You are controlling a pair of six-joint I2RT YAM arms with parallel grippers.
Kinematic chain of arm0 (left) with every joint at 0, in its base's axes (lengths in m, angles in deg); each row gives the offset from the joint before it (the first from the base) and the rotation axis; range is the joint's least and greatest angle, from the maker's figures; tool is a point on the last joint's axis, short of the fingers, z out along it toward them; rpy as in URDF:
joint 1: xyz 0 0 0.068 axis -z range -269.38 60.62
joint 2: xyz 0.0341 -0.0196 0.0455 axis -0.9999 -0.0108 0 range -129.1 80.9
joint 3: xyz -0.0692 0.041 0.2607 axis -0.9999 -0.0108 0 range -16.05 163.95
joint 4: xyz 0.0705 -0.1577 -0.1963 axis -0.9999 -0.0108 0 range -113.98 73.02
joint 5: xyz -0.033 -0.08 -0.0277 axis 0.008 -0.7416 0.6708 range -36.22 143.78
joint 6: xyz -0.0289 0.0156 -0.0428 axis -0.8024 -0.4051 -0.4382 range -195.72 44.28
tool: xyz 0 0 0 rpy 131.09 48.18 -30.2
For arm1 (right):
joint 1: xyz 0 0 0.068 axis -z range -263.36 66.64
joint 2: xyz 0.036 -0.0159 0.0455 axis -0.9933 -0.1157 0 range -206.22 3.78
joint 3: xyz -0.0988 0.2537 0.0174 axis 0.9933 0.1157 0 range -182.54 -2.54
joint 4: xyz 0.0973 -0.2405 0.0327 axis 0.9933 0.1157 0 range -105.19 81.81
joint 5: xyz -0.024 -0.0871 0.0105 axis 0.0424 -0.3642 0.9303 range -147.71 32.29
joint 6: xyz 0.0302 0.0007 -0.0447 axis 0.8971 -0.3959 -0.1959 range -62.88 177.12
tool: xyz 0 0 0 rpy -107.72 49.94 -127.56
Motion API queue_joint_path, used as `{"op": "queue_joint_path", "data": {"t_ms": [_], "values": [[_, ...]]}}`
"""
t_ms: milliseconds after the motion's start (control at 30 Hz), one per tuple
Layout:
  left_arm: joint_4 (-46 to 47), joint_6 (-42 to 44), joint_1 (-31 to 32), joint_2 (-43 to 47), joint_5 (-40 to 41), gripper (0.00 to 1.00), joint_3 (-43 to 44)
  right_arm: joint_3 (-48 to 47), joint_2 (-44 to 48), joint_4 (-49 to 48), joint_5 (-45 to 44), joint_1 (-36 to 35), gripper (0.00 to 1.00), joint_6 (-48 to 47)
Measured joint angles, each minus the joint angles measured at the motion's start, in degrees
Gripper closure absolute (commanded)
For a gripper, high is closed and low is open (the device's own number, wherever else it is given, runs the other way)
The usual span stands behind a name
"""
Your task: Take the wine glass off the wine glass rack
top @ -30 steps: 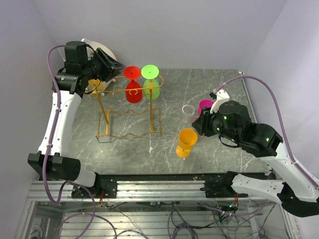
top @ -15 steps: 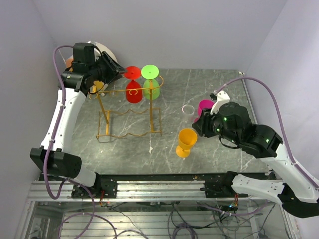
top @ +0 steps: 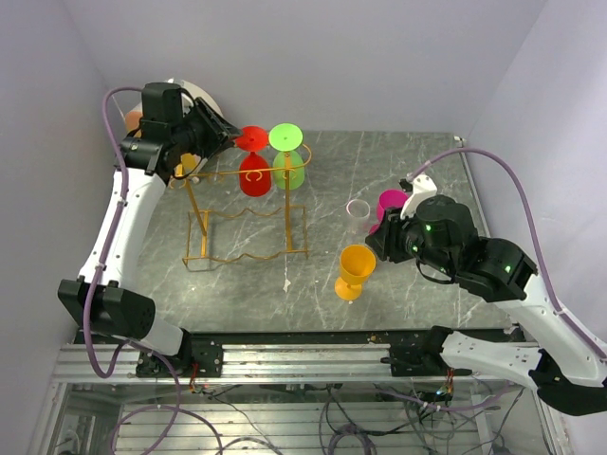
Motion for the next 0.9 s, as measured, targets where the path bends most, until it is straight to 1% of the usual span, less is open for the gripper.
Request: {"op": "queue_joint_path", "data": {"t_ms": [100,233,333,533,700,900], "values": [[1.38,-0.48,0.0,0.0,-0.02,0.55,-0.83,0.35,0.07,-0.07,0.0,0.02,0.7,0.0],[3.1,-1.44,0.0,0.0,-0.46,0.65,-2.14,0.79,0.09,-0.37,0.02,0.02,0.7,0.0],[4.31,-2.19,0.02,0.0,-0.94,0.75,-3.21,1.2,0.09,-0.7,0.02,0.02,0.7,0.0],[7.98,-4.07,0.04,0.09,-2.16,0.87,-5.81,1.55,0.09,-0.85,0.02,0.02,0.7,0.0],[10.25,-5.53,0.09,1.25,-2.34,0.92,-6.73,1.55,0.09,-1.22,0.04,0.02,0.7,0.0],[11.98,-6.67,0.11,3.93,-1.95,0.93,-9.57,2.47,0.13,-2.05,0.37,0.02,0.7,0.0]]}}
